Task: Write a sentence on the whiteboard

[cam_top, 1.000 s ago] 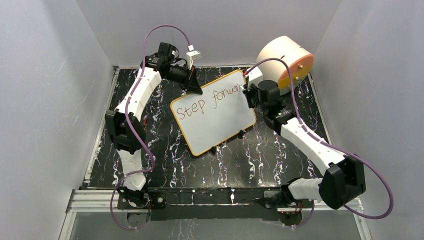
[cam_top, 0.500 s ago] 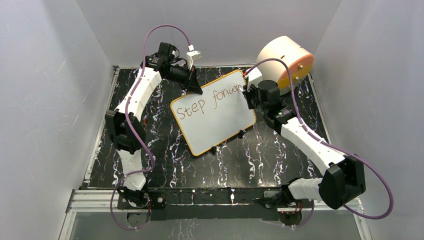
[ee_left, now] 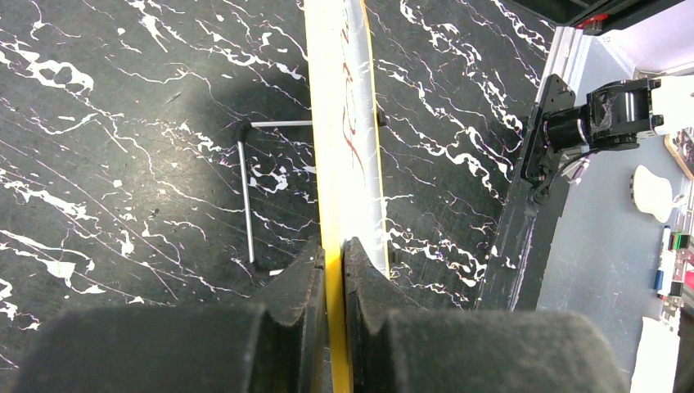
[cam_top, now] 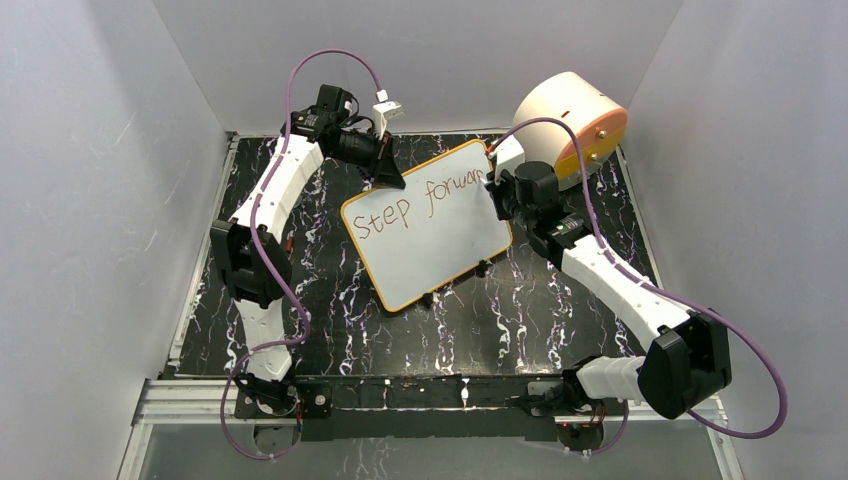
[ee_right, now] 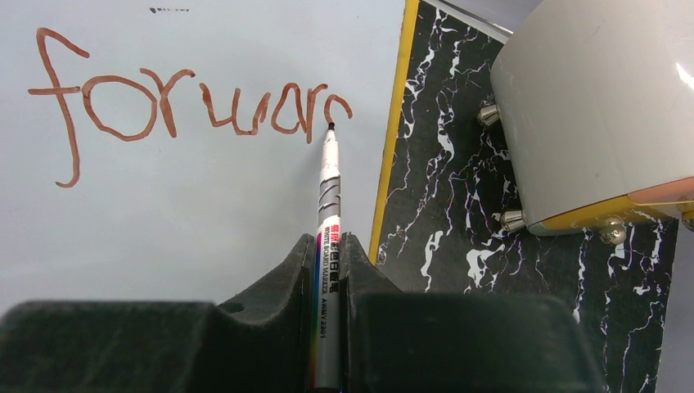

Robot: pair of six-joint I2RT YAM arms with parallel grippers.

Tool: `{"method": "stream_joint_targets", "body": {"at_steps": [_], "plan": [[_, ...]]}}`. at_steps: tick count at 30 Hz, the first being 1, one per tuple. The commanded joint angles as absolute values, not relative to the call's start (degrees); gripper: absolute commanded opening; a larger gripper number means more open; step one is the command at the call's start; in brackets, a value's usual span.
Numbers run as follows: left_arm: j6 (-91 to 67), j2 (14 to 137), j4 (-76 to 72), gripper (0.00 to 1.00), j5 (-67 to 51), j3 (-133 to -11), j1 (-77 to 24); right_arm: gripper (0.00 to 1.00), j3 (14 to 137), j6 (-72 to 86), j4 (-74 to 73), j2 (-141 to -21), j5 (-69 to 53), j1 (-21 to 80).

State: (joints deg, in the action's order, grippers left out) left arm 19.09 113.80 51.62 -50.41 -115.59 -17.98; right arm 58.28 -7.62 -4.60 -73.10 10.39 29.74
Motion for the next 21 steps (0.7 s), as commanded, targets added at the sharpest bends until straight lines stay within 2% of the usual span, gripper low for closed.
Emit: {"method": "stream_joint_targets", "body": {"at_steps": [1, 21], "plan": [[24.36, 115.01, 55.9, 0.0, -48.59, -113.82, -21.27, 0.0, 57.72, -6.85, -4.93, -72.18, 12.18, 29.62], [24.59, 115.1, 55.87, 0.0, -48.44, -113.64, -21.36, 0.0, 59.54, -6.84, 1.76, -71.35, 12.3, 28.91]]}}
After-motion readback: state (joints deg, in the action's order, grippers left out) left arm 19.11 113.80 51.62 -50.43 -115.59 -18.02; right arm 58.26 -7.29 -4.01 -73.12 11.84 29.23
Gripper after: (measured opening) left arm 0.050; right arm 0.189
